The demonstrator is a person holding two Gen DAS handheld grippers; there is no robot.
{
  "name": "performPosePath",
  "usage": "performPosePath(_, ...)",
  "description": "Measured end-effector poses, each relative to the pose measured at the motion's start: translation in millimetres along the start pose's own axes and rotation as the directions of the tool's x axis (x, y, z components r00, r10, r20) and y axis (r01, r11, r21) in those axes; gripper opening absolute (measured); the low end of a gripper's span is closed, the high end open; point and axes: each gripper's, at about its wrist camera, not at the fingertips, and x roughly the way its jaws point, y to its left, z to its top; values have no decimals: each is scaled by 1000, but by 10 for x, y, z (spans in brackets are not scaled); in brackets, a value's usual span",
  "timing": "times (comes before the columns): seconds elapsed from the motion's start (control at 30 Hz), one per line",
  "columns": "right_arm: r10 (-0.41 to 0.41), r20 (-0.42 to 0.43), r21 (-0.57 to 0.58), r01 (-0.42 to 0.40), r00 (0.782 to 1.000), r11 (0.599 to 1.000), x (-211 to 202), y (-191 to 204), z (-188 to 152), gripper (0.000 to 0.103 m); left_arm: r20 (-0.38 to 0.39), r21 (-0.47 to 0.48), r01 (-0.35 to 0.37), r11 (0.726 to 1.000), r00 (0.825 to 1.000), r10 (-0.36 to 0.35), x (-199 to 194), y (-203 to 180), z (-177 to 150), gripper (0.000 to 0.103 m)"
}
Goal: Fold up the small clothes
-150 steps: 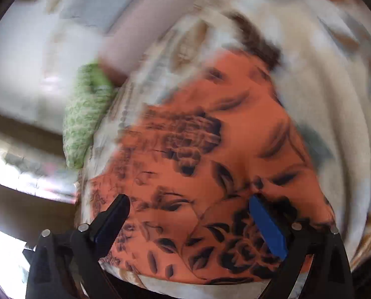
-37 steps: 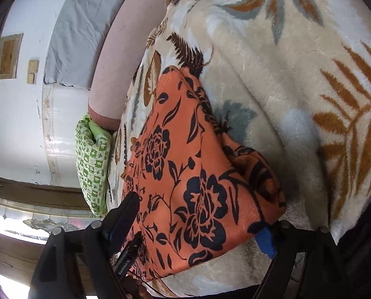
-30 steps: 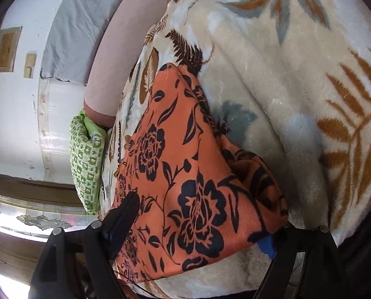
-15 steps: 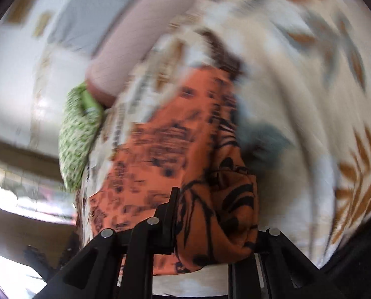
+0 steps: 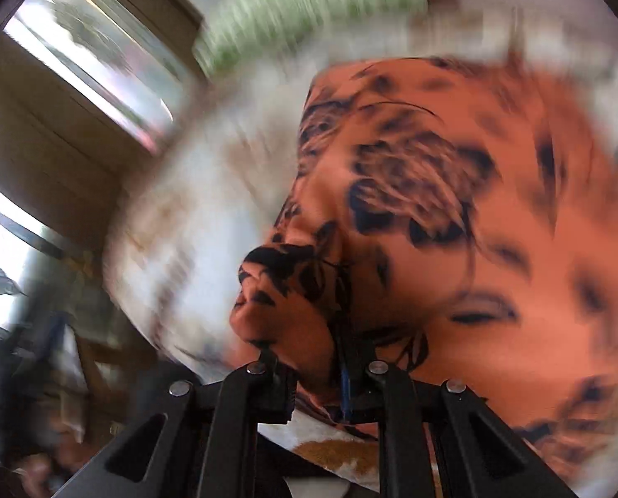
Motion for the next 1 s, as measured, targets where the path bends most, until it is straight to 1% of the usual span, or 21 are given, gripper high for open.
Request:
performPosePath(0.1,13,37,-27,-12,999,1000,-251,83,59,16,17,14,3,1000,1000,-3,-30,30,-17,99)
performPosePath(0.17,12,31,-74,-10,999,997,-321,178,127,17,3,15,24,1000,1000,-24,8,-22,-9,99)
performPosePath(0.23,12,29,-93,-9,1000,996,-310,219,85,17,3,28,51,998,999,-51,24,-102,8,99)
performPosePath(0.33,16,37,-95,-12,999,995,-235,257,-19,17,11,73,62,995,998,-63,-21,-199,12,99)
performPosePath(0.4,33,71,-108,-26,997,994,-359,285,-96,17,16,86,62,994,998,-64,-55,-215,4,99)
performPosePath(0.47,41,91,-147,-27,995,989,-467,385,-64,17,10,79,54,995,998,-55,-48,-215,-1,99)
performPosePath(0.5,40,82,-171,-26,996,985,-444,432,-72,17,7,73,52,996,999,-53,-37,-217,5,99)
performPosePath(0.53,38,55,-188,-27,998,982,-394,446,-77,19,4,68,55,996,998,-56,-25,-226,7,99)
performPosePath(0.57,19,-18,-214,-23,1000,977,-191,421,-131,20,-2,64,62,996,998,-62,-17,-245,12,99)
performPosePath(0.63,-1,-53,-238,-12,999,971,7,333,-239,21,-28,74,82,994,996,-80,21,-325,28,99)
performPosePath(0.67,45,-29,-218,-50,999,975,-41,271,-269,21,-44,90,88,992,995,-84,46,-373,32,99)
performPosePath(0.7,94,-24,-172,-96,995,980,-128,206,-255,21,-77,106,111,988,992,-103,99,-445,29,99)
performPosePath(0.73,131,-12,-143,-132,991,981,-209,158,-248,24,-106,103,129,986,987,-118,144,-488,22,99)
performPosePath(0.77,158,2,-134,-156,988,979,-282,121,-253,40,-136,98,147,984,982,-133,189,-535,12,99)
performPosePath(0.8,181,18,-134,-177,983,975,-367,91,-274,53,-170,87,187,978,971,-171,239,-616,-9,99)
performPosePath(0.83,202,41,-132,-195,979,972,-454,59,-298,76,-189,81,214,974,962,-195,266,-671,-27,99)
performPosePath(0.9,236,98,-101,-227,967,969,-636,-66,-374,77,-236,88,258,962,944,-232,363,-844,-101,99)
performPosePath(0.93,248,127,-68,-241,960,968,-704,-162,-413,77,-255,91,267,959,938,-237,417,-905,-141,99)
performPosePath(0.97,257,160,-25,-257,953,966,-782,-300,-449,77,-287,93,263,960,931,-227,494,-965,-190,99)
performPosePath(1.0,257,186,15,-264,948,964,-844,-429,-482,77,-329,84,264,961,918,-223,583,-1020,-239,99)
